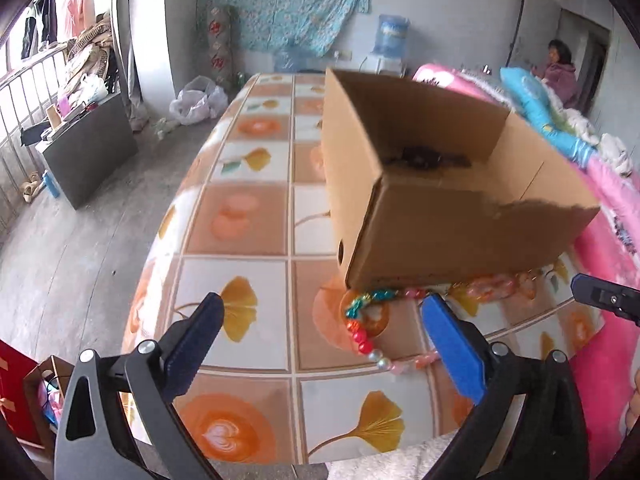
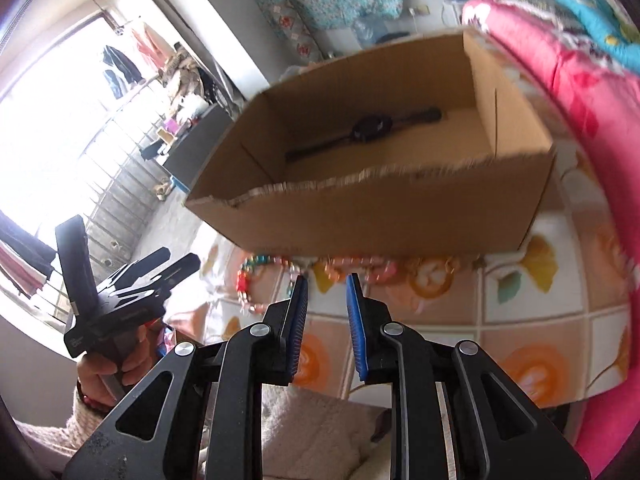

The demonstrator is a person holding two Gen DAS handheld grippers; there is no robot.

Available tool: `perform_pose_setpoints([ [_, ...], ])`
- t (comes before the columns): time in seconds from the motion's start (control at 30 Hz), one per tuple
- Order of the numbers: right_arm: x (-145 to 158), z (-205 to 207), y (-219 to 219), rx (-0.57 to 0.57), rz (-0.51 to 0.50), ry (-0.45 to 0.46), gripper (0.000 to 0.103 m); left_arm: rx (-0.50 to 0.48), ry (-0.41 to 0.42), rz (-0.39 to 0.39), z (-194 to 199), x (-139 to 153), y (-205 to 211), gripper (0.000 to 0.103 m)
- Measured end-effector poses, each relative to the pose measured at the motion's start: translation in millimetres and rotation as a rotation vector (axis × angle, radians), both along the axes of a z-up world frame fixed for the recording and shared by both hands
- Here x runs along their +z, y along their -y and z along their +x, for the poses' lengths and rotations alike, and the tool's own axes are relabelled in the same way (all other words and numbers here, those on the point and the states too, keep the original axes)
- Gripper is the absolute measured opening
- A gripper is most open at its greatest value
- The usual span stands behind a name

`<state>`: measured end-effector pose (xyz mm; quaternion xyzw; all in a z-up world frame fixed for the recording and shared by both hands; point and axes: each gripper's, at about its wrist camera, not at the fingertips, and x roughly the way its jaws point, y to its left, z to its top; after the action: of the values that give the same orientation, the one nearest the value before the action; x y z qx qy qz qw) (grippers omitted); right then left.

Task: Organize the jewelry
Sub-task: 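Close the right tool on the multicolour bead bracelet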

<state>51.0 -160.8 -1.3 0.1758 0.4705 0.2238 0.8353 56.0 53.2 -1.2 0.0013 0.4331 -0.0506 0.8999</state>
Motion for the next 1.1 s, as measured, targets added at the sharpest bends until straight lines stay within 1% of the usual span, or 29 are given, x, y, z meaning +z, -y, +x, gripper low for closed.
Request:
perform_pose_setpoints([
  [0.1,-14,8,-19,0.003,0.005,-0.021,0.016,-0.007,-0.041,0.052,8,-27,13,0.097],
  [0.2,-15,14,-30,0.005,-0.005,-0.019,0.016,-0.026,-0.092,0.128,10,-47,24,0.097],
  [0.27,-14,17,-34,0.012,-0.016,-0.008,0.016,-0.013,-0.075,0.117,7,-51,22,0.098],
  [0.33,-15,18,-36,0.023,-0.033,-0.003,0.016,-0.006,-0.083,0.092,3,-53,16,0.098],
  [0.43,-21,24,-44,0.051,-0.031,-0.011,0.016,-0.008,-0.061,0.094,-5,-55,8,0.098],
  [0.57,-24,32,-68,0.116,-0.043,-0.004,0.016,-0.024,-0.037,0.093,-10,-51,2,0.098],
  [0.67,-26,42,-88,0.144,-0.086,0.017,0.017,-0.032,-0.059,0.094,-7,-49,0,0.098],
  [0.73,-27,45,-90,0.145,-0.11,0.026,0.017,-0.042,-0.077,0.097,-3,-50,-1,0.098],
  [0.83,-24,51,-95,0.144,-0.129,0.046,0.025,-0.041,-0.079,0.082,-1,-50,-5,0.098],
  [1.0,-27,53,-108,0.162,-0.2,0.075,0.026,-0.043,-0.058,0.082,-3,-51,-6,0.098],
  [1.03,-29,54,-110,0.168,-0.216,0.077,0.025,-0.045,-0.055,0.082,-3,-51,-7,0.098],
  [1.07,-31,54,-113,0.176,-0.236,0.075,0.02,-0.049,-0.051,0.084,-3,-51,-7,0.098],
  [1.1,-33,56,-120,0.186,-0.248,0.068,0.012,-0.055,-0.049,0.086,-4,-51,-6,0.098],
])
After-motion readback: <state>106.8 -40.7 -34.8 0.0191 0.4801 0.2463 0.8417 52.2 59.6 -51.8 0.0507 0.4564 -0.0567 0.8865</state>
